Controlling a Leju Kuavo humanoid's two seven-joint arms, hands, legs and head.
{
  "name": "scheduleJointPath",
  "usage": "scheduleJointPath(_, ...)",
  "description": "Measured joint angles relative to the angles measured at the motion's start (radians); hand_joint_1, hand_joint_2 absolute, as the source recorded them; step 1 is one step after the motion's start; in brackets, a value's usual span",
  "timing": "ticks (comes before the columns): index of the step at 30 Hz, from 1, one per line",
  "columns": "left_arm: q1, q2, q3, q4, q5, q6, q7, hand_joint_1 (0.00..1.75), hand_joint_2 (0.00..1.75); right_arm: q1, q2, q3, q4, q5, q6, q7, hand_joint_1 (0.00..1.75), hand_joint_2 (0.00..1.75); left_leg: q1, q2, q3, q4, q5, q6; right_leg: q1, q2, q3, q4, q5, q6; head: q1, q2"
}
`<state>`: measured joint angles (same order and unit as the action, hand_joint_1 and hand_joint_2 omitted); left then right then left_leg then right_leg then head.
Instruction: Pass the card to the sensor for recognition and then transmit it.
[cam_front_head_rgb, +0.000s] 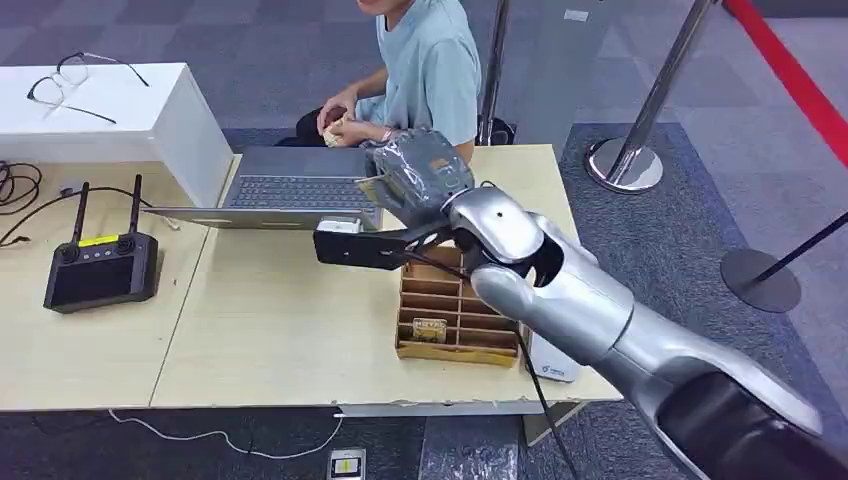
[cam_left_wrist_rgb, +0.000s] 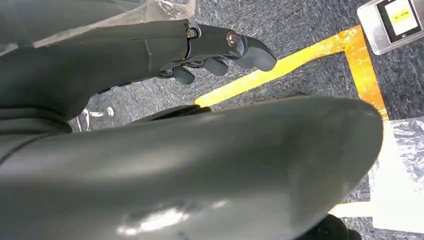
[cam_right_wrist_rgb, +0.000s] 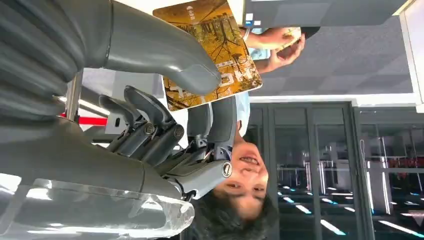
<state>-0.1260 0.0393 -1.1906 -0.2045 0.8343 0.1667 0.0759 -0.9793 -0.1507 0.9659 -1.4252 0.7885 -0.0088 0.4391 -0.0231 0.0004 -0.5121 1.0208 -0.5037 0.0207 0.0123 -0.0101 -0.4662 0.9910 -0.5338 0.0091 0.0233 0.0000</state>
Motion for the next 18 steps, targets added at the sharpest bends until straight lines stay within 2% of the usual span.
scheduleJointPath(18,-0.003,0.0,-0.002,0.0,0.007,0.002,-0.001,0.0,0.0,-0.05,0.007,0.018,0.07,0.012,0.017,-0.014,1.75,1.75,0.0,0.0,0.0,0.0,0.0,0.0,0.0,0.0,0.0,0.0,0.0,0.0,0.0,0.0)
